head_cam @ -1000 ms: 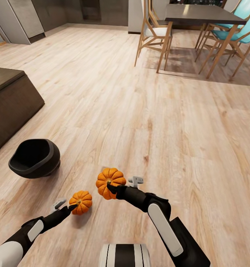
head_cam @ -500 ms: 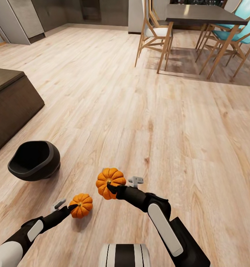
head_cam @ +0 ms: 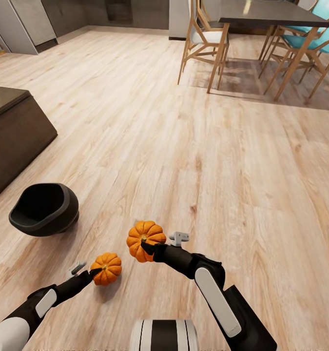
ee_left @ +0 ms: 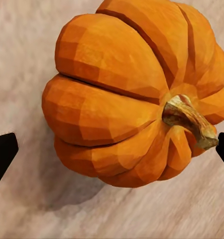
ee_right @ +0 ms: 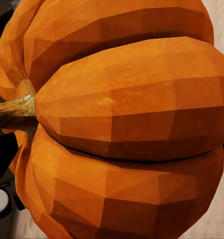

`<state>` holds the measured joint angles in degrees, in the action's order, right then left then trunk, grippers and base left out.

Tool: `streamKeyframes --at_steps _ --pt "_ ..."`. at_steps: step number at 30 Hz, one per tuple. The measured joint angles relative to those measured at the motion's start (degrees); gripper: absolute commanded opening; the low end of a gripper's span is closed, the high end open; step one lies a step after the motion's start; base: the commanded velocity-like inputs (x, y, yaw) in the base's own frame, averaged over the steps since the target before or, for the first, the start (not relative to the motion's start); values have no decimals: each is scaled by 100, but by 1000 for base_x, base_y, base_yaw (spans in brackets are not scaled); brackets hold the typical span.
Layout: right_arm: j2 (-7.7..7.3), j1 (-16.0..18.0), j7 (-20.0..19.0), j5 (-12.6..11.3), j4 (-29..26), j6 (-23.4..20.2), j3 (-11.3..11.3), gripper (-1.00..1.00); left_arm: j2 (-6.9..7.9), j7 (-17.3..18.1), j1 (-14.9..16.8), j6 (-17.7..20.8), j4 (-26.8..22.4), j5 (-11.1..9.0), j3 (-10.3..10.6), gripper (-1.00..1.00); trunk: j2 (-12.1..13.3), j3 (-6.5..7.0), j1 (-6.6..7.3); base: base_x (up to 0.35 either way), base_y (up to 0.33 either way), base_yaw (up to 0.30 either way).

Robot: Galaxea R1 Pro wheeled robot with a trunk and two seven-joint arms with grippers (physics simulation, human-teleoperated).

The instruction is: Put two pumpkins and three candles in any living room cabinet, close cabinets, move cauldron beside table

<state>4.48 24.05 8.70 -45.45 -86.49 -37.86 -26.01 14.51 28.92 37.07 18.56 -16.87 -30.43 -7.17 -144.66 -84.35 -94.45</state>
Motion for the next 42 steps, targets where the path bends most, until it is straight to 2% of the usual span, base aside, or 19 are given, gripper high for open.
streamKeyframes --at_steps 7,11,18,42 --pt "-8 0 -2 -10 0 0 1 -100 14 56 0 -1 0 4 1 100 -9 -155 -18 0 0 0" --pt "-2 0 -1 -4 0 1 0 -100 19 234 0 0 0 10 -1 100 -15 -244 -28 0 0 0" --pt "0 0 -3 -7 -1 2 0 -100 26 349 -9 0 0 9 -3 100 -15 -245 -28 0 0 0" --pt "0 0 -3 -7 -1 2 -7 -100 18 339 -18 -5 0 20 -2 100 -15 -245 -28 50 36 0"
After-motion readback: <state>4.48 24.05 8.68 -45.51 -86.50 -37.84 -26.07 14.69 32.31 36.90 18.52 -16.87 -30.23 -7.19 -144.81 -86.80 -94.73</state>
